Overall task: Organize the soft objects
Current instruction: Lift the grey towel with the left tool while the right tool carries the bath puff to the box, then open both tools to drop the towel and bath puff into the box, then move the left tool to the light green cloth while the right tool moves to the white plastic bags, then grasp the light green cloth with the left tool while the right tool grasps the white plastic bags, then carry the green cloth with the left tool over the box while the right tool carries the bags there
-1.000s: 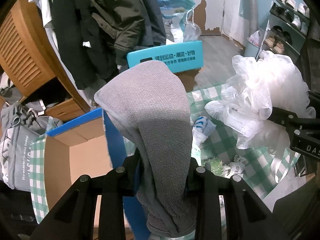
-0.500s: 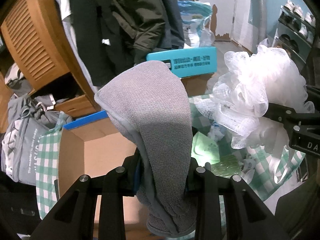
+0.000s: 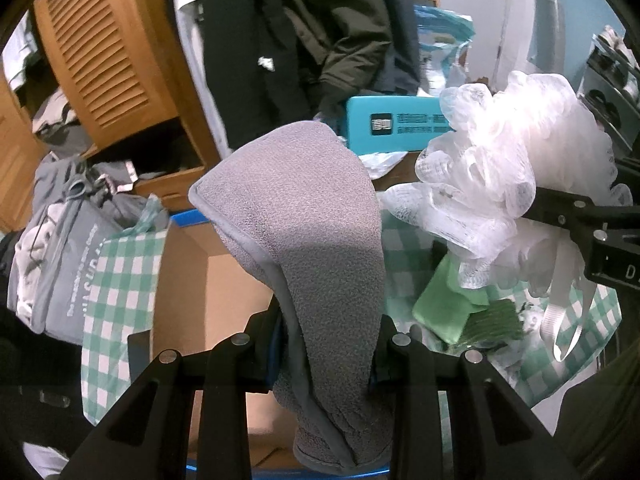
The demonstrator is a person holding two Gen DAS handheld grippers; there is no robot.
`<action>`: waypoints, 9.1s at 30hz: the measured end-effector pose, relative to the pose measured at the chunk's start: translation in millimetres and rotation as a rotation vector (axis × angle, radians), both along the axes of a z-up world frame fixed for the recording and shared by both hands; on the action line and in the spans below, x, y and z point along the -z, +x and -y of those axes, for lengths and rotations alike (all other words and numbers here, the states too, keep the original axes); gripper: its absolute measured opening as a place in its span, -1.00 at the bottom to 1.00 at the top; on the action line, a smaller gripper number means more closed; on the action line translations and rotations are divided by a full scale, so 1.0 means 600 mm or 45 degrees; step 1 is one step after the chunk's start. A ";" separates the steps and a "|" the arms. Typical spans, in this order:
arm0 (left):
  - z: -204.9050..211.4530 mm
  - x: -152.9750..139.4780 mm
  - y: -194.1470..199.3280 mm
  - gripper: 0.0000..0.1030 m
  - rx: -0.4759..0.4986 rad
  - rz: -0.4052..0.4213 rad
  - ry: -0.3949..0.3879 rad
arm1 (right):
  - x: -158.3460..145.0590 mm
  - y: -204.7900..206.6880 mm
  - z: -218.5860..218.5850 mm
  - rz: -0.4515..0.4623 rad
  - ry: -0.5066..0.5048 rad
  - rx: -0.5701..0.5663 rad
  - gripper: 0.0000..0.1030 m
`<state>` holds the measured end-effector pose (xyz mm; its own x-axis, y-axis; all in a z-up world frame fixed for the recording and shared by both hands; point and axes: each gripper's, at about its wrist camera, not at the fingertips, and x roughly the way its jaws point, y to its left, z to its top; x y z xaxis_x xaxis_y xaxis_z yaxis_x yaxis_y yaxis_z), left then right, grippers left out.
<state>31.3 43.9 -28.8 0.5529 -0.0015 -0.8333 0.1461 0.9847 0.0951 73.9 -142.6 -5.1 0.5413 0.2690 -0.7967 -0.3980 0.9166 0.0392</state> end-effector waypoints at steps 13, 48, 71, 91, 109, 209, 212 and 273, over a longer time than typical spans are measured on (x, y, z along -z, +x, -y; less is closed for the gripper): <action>-0.094 0.036 0.005 -0.38 -0.119 -0.057 -0.009 | 0.021 0.017 -0.129 -0.040 -0.038 -0.139 0.10; -0.180 0.077 -0.006 0.12 -0.276 -0.144 0.018 | 0.057 0.007 -0.267 0.020 -0.182 -0.336 0.53; -0.111 0.032 -0.023 0.55 -0.151 -0.034 0.056 | 0.030 -0.004 -0.153 -0.001 -0.127 -0.158 0.56; 0.038 0.044 -0.013 0.56 0.073 -0.076 0.043 | 0.053 -0.010 0.016 -0.068 -0.127 0.062 0.56; 0.171 0.106 -0.004 0.56 0.230 -0.200 0.082 | 0.115 -0.047 0.140 -0.178 -0.114 0.196 0.56; 0.237 0.296 0.117 0.61 0.126 -0.612 -0.169 | 0.356 0.017 0.309 -0.573 -0.176 0.558 0.59; 0.238 0.296 0.118 0.64 0.135 -0.600 -0.177 | 0.365 0.018 0.310 -0.578 -0.190 0.554 0.59; 0.191 0.060 0.003 -0.86 0.226 -0.100 -0.021 | 0.088 -0.052 0.186 -0.136 -0.082 0.236 0.08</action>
<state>32.9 -70.5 -64.8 0.4761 -0.1074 -0.8728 0.3239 0.9441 0.0605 43.0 -254.4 -57.8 0.4882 0.1193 -0.8645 -0.2192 0.9756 0.0109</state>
